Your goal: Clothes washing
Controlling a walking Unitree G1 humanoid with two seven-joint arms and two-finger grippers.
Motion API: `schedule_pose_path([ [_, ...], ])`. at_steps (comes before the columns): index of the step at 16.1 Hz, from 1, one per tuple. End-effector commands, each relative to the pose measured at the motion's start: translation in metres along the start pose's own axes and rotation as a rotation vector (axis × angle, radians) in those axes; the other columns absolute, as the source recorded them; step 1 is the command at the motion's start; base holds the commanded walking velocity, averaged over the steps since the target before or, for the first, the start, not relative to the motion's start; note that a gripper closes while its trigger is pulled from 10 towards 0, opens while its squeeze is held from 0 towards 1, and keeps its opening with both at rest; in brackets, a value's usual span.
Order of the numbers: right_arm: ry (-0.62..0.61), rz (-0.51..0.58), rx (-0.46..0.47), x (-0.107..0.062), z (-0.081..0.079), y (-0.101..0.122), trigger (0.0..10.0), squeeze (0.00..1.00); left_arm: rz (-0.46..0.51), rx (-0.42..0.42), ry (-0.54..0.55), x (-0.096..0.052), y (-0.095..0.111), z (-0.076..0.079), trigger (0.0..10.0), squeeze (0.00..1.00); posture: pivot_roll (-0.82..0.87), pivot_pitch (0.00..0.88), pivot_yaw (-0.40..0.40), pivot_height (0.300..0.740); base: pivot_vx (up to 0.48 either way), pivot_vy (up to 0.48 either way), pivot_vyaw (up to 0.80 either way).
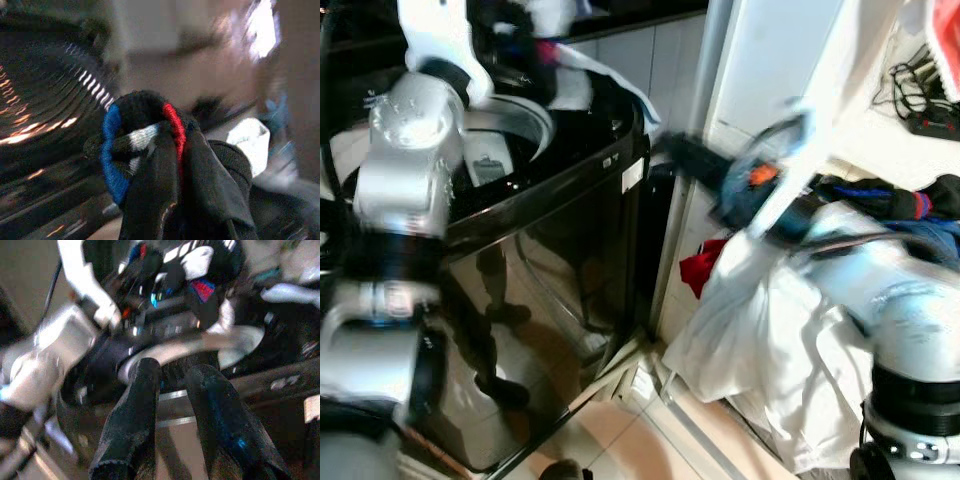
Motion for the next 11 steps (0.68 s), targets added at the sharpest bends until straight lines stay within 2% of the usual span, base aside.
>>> schedule_pose_path([
  [1, -0.046, -0.030, -0.031, 0.002, 0.004, -0.007, 10.0, 0.00, -0.120, 0.060, 0.009, 0.005, -0.026, 0.006, 0.0, 0.00, 0.05, 0.000, -0.027, 0.740, 0.000, 0.000, 0.00],
  [2, -0.098, -0.057, -0.047, 0.005, 0.010, -0.013, 10.0, 0.00, -0.209, 0.045, 0.012, 0.006, -0.049, 0.012, 2.0, 0.00, 0.05, 0.000, -0.036, 0.740, 0.000, 0.000, 0.00],
  [3, -0.133, -0.085, -0.075, 0.007, 0.015, -0.019, 10.0, 0.00, -0.288, 0.024, 0.021, 0.005, -0.068, 0.017, 10.0, 0.00, 0.06, 0.000, -0.043, 0.740, 0.000, 0.000, 0.00],
  [4, -0.135, -0.107, -0.095, 0.009, 0.014, -0.024, 10.0, 0.00, -0.355, 0.000, 0.020, 0.001, -0.086, 0.023, 10.0, 0.00, 0.06, 0.000, -0.048, 0.740, 0.000, 0.000, 0.00],
  [6, -0.089, -0.165, -0.139, 0.011, 0.005, -0.034, 10.0, 0.00, -0.457, 0.017, 0.067, -0.006, -0.109, 0.024, 10.0, 0.00, 0.05, 0.000, -0.053, 0.740, 0.000, 0.000, 0.00],
  [9, -0.070, -0.178, -0.152, 0.011, 0.000, -0.037, 10.0, 0.00, -0.485, 0.045, 0.135, -0.005, -0.109, 0.011, 10.0, 0.00, 0.03, 0.000, -0.050, 0.740, 0.000, 0.000, 0.00],
  [10, -0.066, -0.178, -0.157, 0.011, -0.001, -0.037, 10.0, 0.00, -0.482, 0.044, 0.152, -0.004, -0.108, 0.007, 10.0, 1.00, 0.03, 0.000, -0.049, 0.740, 0.000, 0.000, 0.00],
  [11, -0.066, -0.177, -0.159, 0.010, -0.001, -0.037, 10.0, 0.00, -0.478, 0.038, 0.154, -0.004, -0.107, 0.006, 10.0, 1.00, 0.03, 0.000, -0.049, 0.740, 0.000, 0.000, 0.00],
])
Point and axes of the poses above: a point about 5 cm out from each wrist's last joint towards the gripper, its own x axis pointing out of the wrist towards the gripper, its own y axis along the axis of the wrist's last joint, z = x × y, the point moved 3 cm from there along x, pointing out of the wrist towards the gripper, and after that the axes turned 1 degree about -x, right-handed, at the moved point
